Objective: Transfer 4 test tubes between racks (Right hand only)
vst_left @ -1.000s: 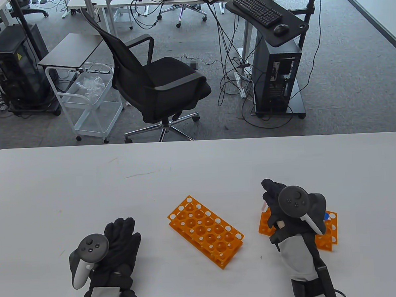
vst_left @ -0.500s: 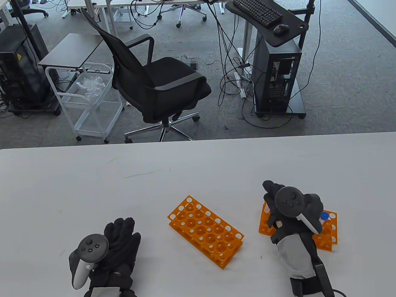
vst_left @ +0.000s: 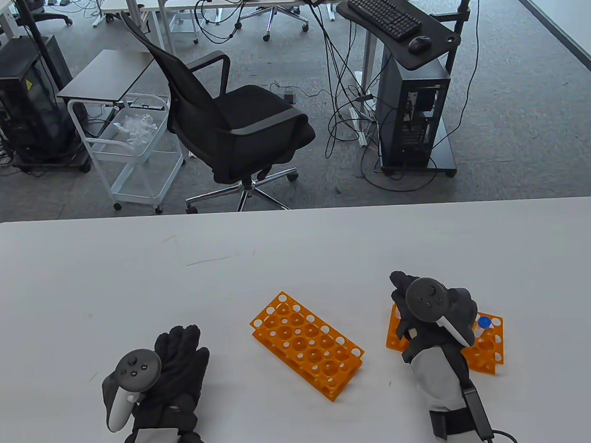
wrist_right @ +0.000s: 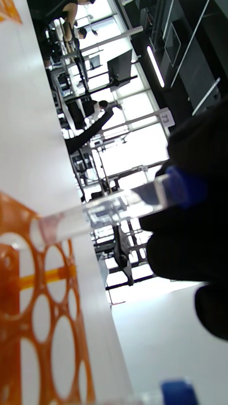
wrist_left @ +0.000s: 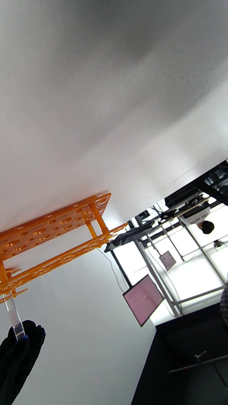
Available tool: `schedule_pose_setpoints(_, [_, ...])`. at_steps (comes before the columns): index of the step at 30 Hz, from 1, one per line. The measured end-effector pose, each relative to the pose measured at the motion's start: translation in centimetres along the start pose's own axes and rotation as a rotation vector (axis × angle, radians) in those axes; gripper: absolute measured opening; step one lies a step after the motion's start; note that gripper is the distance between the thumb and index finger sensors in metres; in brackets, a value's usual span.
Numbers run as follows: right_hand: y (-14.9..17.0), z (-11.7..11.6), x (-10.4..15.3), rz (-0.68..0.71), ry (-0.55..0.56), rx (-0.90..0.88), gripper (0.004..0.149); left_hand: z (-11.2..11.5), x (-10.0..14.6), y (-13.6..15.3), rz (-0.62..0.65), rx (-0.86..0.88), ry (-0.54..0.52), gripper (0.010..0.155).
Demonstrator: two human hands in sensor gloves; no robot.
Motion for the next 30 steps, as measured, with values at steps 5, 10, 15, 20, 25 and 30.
schedule_pose_setpoints(5, [0.1, -0.5, -0.2, -0.002, -0.016, 0.003, 0.047, 0.0, 0.0, -0.1, 0.002, 0.0, -0.001, 0.069])
schedule_pose_setpoints(10, [0.4, -1.0, -0.3, -0.013, -0.036, 0.013, 0.047, 0.0, 0.0, -0.1, 0.001, 0.002, -0.002, 0.069])
schedule_pose_setpoints(15, [0.5, -1.0, -0.2, -0.021, -0.045, 0.024, 0.047, -0.1, 0.0, -0.1, 0.001, -0.001, -0.001, 0.069])
schedule_pose_setpoints(20, [0.3, -1.2, -0.2, -0.019, -0.059, 0.037, 0.047, -0.1, 0.1, -0.1, 0.002, -0.001, -0.003, 0.069])
schedule_pose_setpoints(25, [0.3, -1.8, -0.2, -0.023, -0.082, 0.048, 0.047, -0.1, 0.1, -0.1, 0.002, -0.001, -0.003, 0.069])
schedule_pose_setpoints(30, [0.5, -2.1, -0.2, -0.027, -0.099, 0.053, 0.047, -0.1, 0.1, -0.1, 0.003, -0.001, -0.003, 0.069])
Point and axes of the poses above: the tracker on the back of each hand, its own y axis roughly to the little-finger side, its own x axis roughly from the fingertips to the wrist, z = x × y, the point moved 4 cm from there along -x, roughly from the wrist to the fingertips, and after that the axes turned 6 degrees about -y, right-handed, at the moved point
